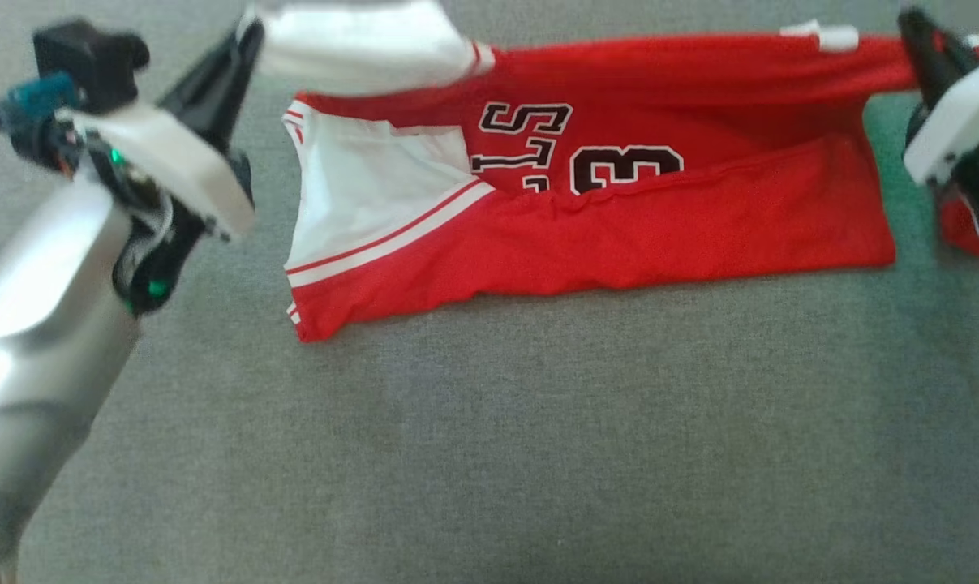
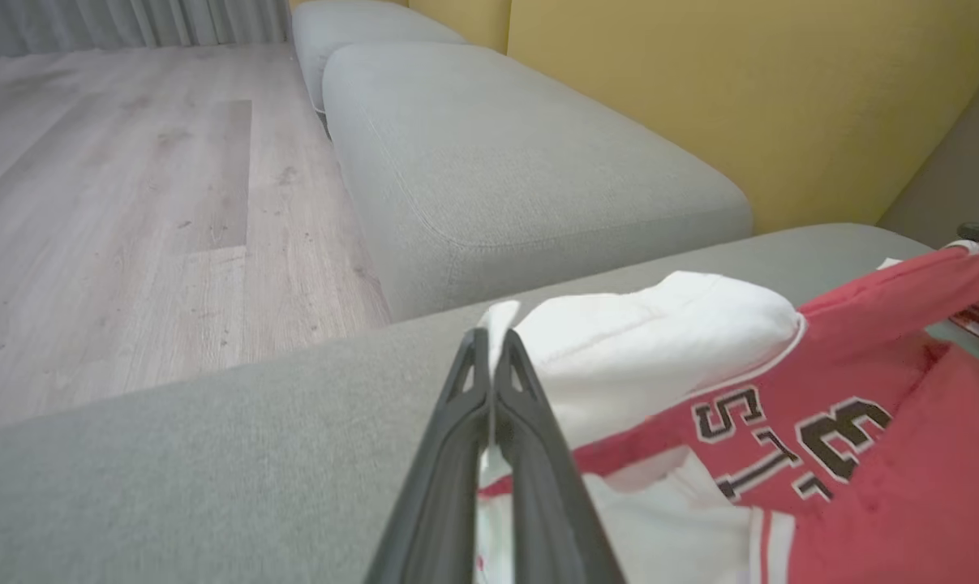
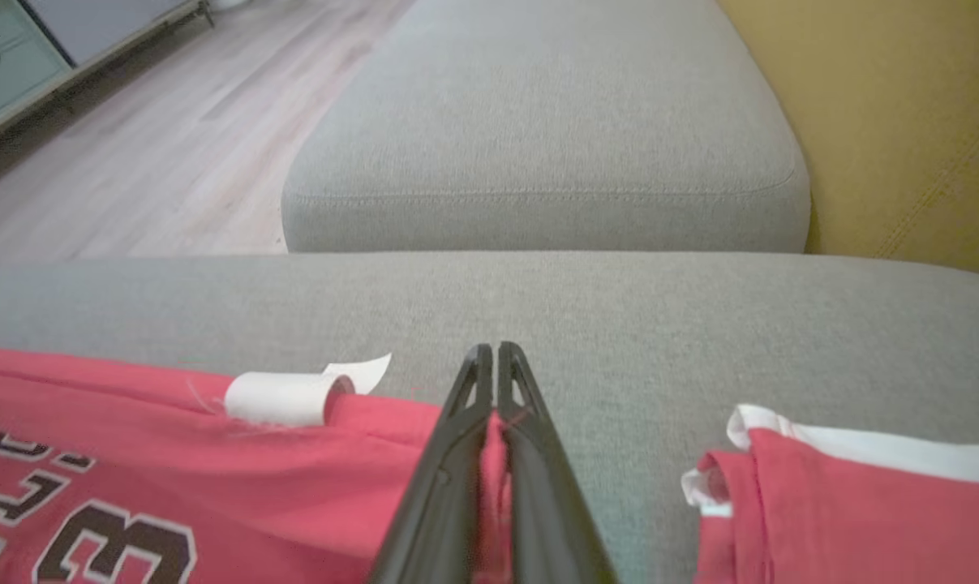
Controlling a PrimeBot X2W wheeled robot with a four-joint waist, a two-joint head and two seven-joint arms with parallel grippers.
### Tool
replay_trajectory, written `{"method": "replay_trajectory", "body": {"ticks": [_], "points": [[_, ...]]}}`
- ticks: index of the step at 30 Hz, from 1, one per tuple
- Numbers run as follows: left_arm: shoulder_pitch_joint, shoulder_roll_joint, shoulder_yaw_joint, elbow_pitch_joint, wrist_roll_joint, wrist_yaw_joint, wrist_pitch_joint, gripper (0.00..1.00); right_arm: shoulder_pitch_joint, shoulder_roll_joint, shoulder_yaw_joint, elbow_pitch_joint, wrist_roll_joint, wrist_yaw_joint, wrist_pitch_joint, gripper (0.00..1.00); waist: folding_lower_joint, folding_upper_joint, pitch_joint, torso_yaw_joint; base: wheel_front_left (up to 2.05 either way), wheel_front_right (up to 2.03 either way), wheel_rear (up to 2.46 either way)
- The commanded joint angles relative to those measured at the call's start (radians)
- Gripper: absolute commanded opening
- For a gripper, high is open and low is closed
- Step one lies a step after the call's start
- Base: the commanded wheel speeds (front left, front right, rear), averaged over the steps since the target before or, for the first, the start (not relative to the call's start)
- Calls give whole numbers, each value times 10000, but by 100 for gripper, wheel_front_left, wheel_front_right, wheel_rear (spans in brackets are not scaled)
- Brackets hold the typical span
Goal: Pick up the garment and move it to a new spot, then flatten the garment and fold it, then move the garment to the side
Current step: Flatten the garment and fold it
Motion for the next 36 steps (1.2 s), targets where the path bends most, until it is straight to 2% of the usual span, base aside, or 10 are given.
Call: {"method": "replay_trajectory", "body": {"ticks": [1,13,24,25,26,29,32,36], "points": [[-89,702,288,-506,-197,20,196,0,310,-368,208,-336,202,-7,200,0,2,-1,-178,54,0,0,0],[1403,2053,-596,-2484,-1056,19,2468,0,1274,-1466,1753,-1321,1514,-7,2333,0,2,-1,-799,-29,0,0,0],[1827,2636,-987,-3488,-1454,268,3757,0,1677,-2096,2627,-1845,2459,-7,4132,0,2,-1,-927,-171,0,0,0],[1856,2638,-1018,-3527,-1430,317,3781,51,1688,-2111,2642,-1834,2504,-7,4232,54,2,-1,-930,-185,0,0,0],[1889,2629,-1040,-3554,-1405,373,3776,100,1705,-2109,2639,-1788,2564,-7,4338,100,2,-1,-939,-204,0,0,0],[1949,2606,-1048,-3589,-1335,490,3674,100,1720,-2091,2657,-1788,2623,-7,4467,100,2,-1,-988,-255,0,0,0],[1946,2553,-873,-3563,-1085,807,3119,100,1657,-2097,2544,-1740,2616,-7,4338,100,2,-1,-1101,-341,0,0,0],[1872,2253,-295,-3465,-868,1386,1823,100,1427,-1976,2112,-1752,2506,-7,3341,100,2,-1,-1278,-422,0,0,0]]}}
